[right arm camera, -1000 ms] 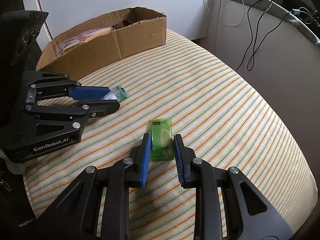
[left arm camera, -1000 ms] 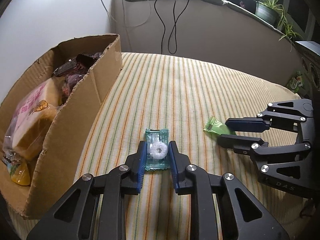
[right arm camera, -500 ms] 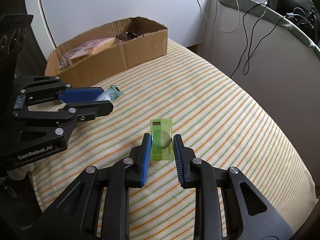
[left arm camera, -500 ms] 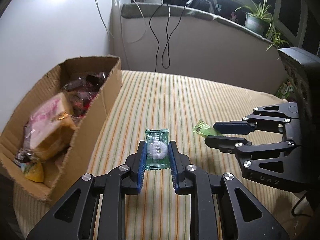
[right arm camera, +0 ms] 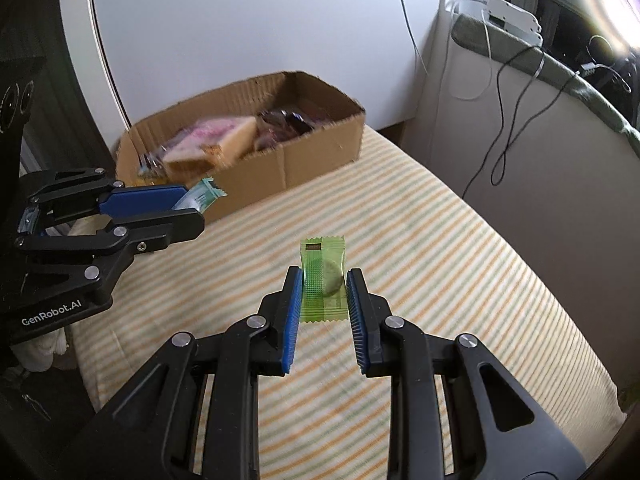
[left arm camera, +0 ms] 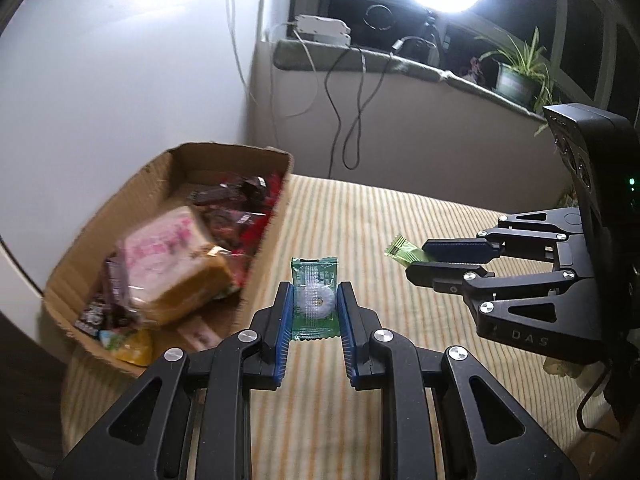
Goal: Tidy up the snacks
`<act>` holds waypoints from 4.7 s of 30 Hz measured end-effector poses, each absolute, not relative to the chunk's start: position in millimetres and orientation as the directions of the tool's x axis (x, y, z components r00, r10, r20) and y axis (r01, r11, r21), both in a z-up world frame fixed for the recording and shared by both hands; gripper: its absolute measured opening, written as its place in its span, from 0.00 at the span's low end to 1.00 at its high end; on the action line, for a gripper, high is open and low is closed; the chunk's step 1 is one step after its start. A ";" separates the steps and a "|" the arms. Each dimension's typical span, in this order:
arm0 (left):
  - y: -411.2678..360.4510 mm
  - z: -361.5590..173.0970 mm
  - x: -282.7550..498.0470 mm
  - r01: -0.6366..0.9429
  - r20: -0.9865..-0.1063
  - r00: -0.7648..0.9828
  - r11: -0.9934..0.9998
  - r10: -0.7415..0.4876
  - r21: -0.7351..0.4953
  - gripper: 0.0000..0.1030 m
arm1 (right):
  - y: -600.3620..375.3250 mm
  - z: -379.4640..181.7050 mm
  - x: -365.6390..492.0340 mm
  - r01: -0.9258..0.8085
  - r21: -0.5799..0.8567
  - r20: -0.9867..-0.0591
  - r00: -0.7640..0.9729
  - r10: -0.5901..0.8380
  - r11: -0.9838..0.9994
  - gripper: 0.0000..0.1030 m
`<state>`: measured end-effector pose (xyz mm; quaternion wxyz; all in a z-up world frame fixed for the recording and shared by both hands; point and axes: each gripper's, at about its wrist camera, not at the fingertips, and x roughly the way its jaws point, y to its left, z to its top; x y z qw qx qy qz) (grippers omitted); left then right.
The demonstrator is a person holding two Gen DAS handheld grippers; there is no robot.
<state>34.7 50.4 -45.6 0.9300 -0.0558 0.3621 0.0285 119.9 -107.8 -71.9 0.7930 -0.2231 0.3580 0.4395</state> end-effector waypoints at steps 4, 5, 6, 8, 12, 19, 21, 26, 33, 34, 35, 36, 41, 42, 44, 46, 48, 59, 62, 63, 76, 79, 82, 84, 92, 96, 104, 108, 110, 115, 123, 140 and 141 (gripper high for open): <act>68.9 -40.7 31.3 -0.119 -0.664 0.747 0.989 0.032 -0.086 0.20 | -90.5 -64.5 119.1 -0.863 -0.039 -0.754 0.356 0.552 0.503 0.23; 73.3 -40.3 28.1 -0.124 -0.662 0.749 0.988 0.035 -0.087 0.20 | -84.7 -62.4 119.2 -0.865 -0.040 -0.751 0.355 0.556 0.499 0.23; 77.9 -39.2 27.2 -0.131 -0.659 0.751 0.987 0.041 -0.088 0.20 | -80.5 -60.9 119.9 -0.867 -0.042 -0.749 0.356 0.558 0.497 0.23; 88.1 -36.9 25.8 -0.149 -0.652 0.756 0.985 0.055 -0.090 0.20 | -70.8 -57.0 120.1 -0.870 -0.044 -0.743 0.357 0.566 0.492 0.23; 106.7 -34.5 22.3 -0.183 -0.645 0.760 0.979 0.082 -0.092 0.20 | -51.1 -49.9 124.9 -0.876 -0.040 -0.731 0.354 0.583 0.481 0.23; 132.4 -33.2 20.2 -0.228 -0.641 0.759 0.969 0.116 -0.094 0.20 | -12.6 -43.8 133.1 -0.888 -0.021 -0.720 0.332 0.610 0.460 0.23; 136.7 -33.1 21.5 -0.234 -0.641 0.758 0.968 0.122 -0.093 0.20 | -2.0 -44.2 136.0 -0.891 -0.014 -0.720 0.323 0.614 0.454 0.23; 140.4 -34.1 25.2 -0.241 -0.640 0.758 0.966 0.130 -0.090 0.20 | 19.7 -50.2 144.0 -0.897 -0.002 -0.727 0.305 0.614 0.443 0.23; 145.1 -36.0 30.6 -0.249 -0.640 0.756 0.965 0.138 -0.086 0.20 | 30.2 -56.4 153.6 -0.895 0.009 -0.734 0.297 0.611 0.446 0.23; 145.5 -35.9 31.1 -0.250 -0.640 0.755 0.964 0.139 -0.086 0.20 | 31.0 -56.2 154.1 -0.894 0.009 -0.734 0.298 0.610 0.448 0.23; 146.0 -36.0 32.0 -0.253 -0.640 0.755 0.964 0.141 -0.086 0.20 | 31.8 -56.4 155.7 -0.893 0.009 -0.735 0.299 0.609 0.450 0.23; 146.5 -36.2 32.9 -0.254 -0.640 0.755 0.963 0.142 -0.085 0.20 | 32.5 -56.6 157.4 -0.892 0.011 -0.736 0.298 0.608 0.452 0.23; 148.2 -37.3 35.7 -0.254 -0.643 0.753 0.963 0.141 -0.086 0.20 | 36.7 -58.5 164.3 -0.889 0.019 -0.742 0.294 0.602 0.458 0.23; 148.3 -37.6 36.0 -0.254 -0.644 0.752 0.963 0.141 -0.086 0.20 | 37.4 -59.1 164.7 -0.890 0.020 -0.744 0.291 0.602 0.456 0.23; 148.8 -37.6 36.3 -0.255 -0.645 0.751 0.963 0.141 -0.086 0.20 | 39.3 -61.3 165.1 -0.892 0.019 -0.749 0.287 0.597 0.452 0.23; 148.9 -37.3 36.6 -0.257 -0.646 0.750 0.963 0.143 -0.086 0.20 | 41.1 -63.0 164.8 -0.892 0.017 -0.752 0.286 0.594 0.451 0.23; 149.4 -37.0 36.5 -0.261 -0.646 0.749 0.962 0.146 -0.085 0.20 | 42.7 -64.7 164.8 -0.893 0.020 -0.754 0.282 0.593 0.451 0.23; 148.8 -36.0 36.4 -0.268 -0.650 0.743 0.961 0.156 -0.076 0.21 | 47.4 -66.2 160.1 -0.894 0.009 -0.754 0.289 0.590 0.449 0.24; 149.1 -35.2 36.0 -0.271 -0.649 0.744 0.960 0.160 -0.075 0.21 | 47.7 -66.6 160.5 -0.892 0.010 -0.753 0.291 0.590 0.453 0.25; 149.2 -35.3 36.2 -0.272 -0.649 0.744 0.960 0.161 -0.074 0.21 | 47.5 -66.5 161.3 -0.892 0.016 -0.753 0.287 0.592 0.453 0.27; 150.2 -36.7 34.6 -0.276 -0.645 0.744 0.959 0.174 -0.059 0.52 | 44.8 -59.7 159.6 -0.883 0.001 -0.728 0.321 0.606 0.469 0.75; 150.5 -36.4 34.6 -0.278 -0.646 0.743 0.959 0.176 -0.058 0.59 | 44.3 -58.1 159.7 -0.880 0.002 -0.725 0.326 0.607 0.475 0.79; 151.5 -36.7 34.2 -0.283 -0.646 0.742 0.957 0.180 -0.059 0.64 | 42.7 -56.5 159.4 -0.874 0.000 -0.722 0.336 0.605 0.486 0.82; 152.0 -37.1 33.7 -0.285 -0.646 0.741 0.957 0.181 -0.060 0.64 | 41.8 -56.5 159.1 -0.870 -0.001 -0.719 0.343 0.604 0.494 0.83; 150.6 -37.4 30.8 -0.288 -0.645 0.742 0.956 0.183 -0.060 0.65 | 32.2 -54.8 153.4 -0.857 -0.010 -0.714 0.367 0.597 0.515 0.86; 148.9 -35.9 27.6 -0.289 -0.641 0.745 0.956 0.186 -0.058 0.65 | 26.4 -50.5 150.0 -0.851 -0.009 -0.706 0.377 0.600 0.524 0.86; 142.8 -28.5 18.2 -0.287 -0.624 0.756 0.957 0.196 -0.046 0.65 | 14.8 -35.3 134.5 -0.842 -0.021 -0.672 0.412 0.616 0.540 0.86; 139.1 -25.3 11.8 -0.288 -0.618 0.760 0.957 0.201 -0.043 0.65 | 7.9 -28.3 126.4 -0.836 -0.021 -0.658 0.425 0.622 0.548 0.86; 137.7 -23.4 8.4 -0.290 -0.615 0.761 0.956 0.203 -0.042 0.65 | 3.8 -24.9 122.0 -0.831 -0.028 -0.651 0.437 0.621 0.556 0.87; 133.9 -18.9 0.9 -0.293 -0.607 0.766 0.955 0.211 -0.037 0.65 | -10.0 -16.7 109.5 -0.814 -0.032 -0.624 0.469 0.625 0.580 0.95; 125.7 -14.5 -13.1 -0.300 -0.595 0.771 0.954 0.228 -0.024 0.73 | -34.2 -10.1 86.3 -0.775 -0.055 -0.585 0.536 0.609 0.630 1.00; 106.0 -7.2 -29.3 -0.303 -0.584 0.775 0.953 0.241 -0.008 0.77 | -69.1 -7.3 61.7 -0.749 -0.062 -0.557 0.575 0.599 0.660 1.00; 104.9 -6.5 -29.3 -0.301 -0.583 0.776 0.954 0.240 -0.007 0.77 | -70.2 -7.7 61.4 -0.749 -0.063 -0.558 0.575 0.599 0.660 1.00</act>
